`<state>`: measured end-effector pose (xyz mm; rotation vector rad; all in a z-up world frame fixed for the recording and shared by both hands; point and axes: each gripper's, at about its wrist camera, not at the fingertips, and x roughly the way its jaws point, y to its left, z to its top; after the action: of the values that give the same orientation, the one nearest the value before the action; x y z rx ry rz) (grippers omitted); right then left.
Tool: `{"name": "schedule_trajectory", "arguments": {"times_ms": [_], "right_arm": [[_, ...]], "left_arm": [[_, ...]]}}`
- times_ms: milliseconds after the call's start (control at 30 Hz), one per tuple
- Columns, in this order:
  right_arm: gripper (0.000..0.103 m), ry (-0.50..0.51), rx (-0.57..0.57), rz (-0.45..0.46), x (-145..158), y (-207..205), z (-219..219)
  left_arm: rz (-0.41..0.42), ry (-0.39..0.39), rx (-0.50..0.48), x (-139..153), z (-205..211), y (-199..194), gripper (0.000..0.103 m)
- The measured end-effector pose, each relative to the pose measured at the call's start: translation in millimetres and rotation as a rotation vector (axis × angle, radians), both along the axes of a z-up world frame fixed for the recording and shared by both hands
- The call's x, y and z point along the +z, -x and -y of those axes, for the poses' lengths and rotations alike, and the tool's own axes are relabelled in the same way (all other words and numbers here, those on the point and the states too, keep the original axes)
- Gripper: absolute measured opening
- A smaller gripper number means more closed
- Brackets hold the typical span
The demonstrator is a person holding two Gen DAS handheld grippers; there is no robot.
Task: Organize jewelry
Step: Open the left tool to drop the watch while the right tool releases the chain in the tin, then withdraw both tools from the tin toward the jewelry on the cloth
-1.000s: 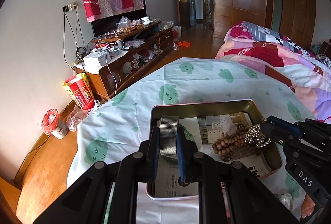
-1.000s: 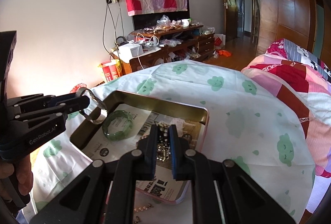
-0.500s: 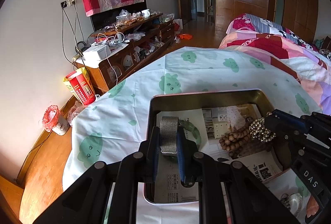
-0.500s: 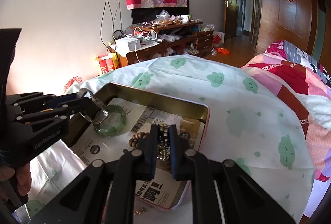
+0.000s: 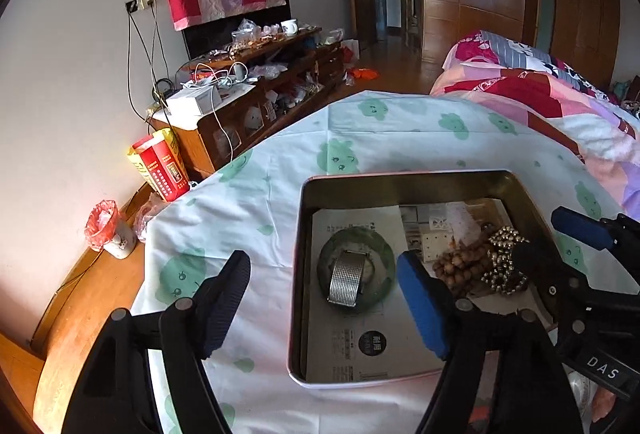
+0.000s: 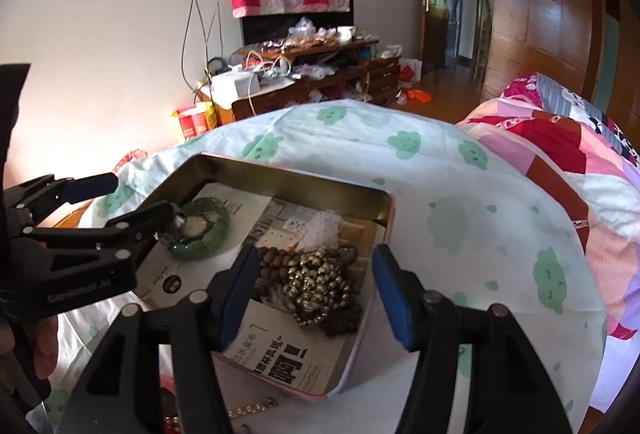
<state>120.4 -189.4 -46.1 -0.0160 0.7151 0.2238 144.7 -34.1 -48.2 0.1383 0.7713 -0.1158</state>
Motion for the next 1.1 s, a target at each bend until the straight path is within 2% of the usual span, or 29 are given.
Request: {"name": "schedule_trajectory", "arguments": {"times_ms": [300, 700, 833, 1100], "right_arm": [[0.062, -0.019, -0.02, -0.015, -1.6, 2.8, 6.5], [0.062, -0.025, -0.03, -0.034, -3.0, 26.2, 11.8], [0.063, -0.028, -0.038, -0.029, -1.1, 40.4, 18.8], [0.064, 0.005, -0.044, -0.054, -10.9, 79.4, 30.3]], "left_arm": [[-0.013, -0.006, 0.021, -2.1, -6.3, 8.2, 0.076], [0.023, -0.037, 0.028, 2.6, -13.3, 47.6, 0.076], [-0.005, -0.001, 0.037, 0.5, -21.6, 65.3, 0.076], [-0.058, 0.009, 0.014, -10.8, -21.7, 106.7, 0.076]]}}
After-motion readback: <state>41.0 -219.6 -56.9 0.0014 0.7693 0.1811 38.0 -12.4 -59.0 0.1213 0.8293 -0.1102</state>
